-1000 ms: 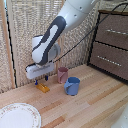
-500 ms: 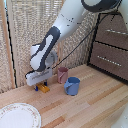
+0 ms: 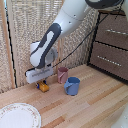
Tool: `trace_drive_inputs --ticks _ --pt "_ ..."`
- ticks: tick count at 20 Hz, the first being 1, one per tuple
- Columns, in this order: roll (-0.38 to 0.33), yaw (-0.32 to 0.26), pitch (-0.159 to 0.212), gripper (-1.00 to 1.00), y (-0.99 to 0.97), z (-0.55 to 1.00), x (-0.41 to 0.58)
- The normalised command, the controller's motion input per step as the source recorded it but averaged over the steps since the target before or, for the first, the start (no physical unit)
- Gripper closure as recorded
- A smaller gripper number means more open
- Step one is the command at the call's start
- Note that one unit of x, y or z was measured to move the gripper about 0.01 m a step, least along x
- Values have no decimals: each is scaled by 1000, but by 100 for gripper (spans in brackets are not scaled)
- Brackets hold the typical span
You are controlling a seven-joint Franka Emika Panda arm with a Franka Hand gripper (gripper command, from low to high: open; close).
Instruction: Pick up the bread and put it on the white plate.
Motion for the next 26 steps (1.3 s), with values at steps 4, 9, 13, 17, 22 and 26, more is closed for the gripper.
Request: trace_drive_inputs --ticks 4,9,13,17,22,26 --pt "129 -156 0 100 139 654 -360" --pt "128 -96 3 100 366 542 -254" --pt "60 -67 3 100 603 416 -201" --pt "-5 -37 0 100 820 270 -196" --pt "-35 -4 0 100 893 175 -285" --pt "-57 0 2 100 891 112 -326"
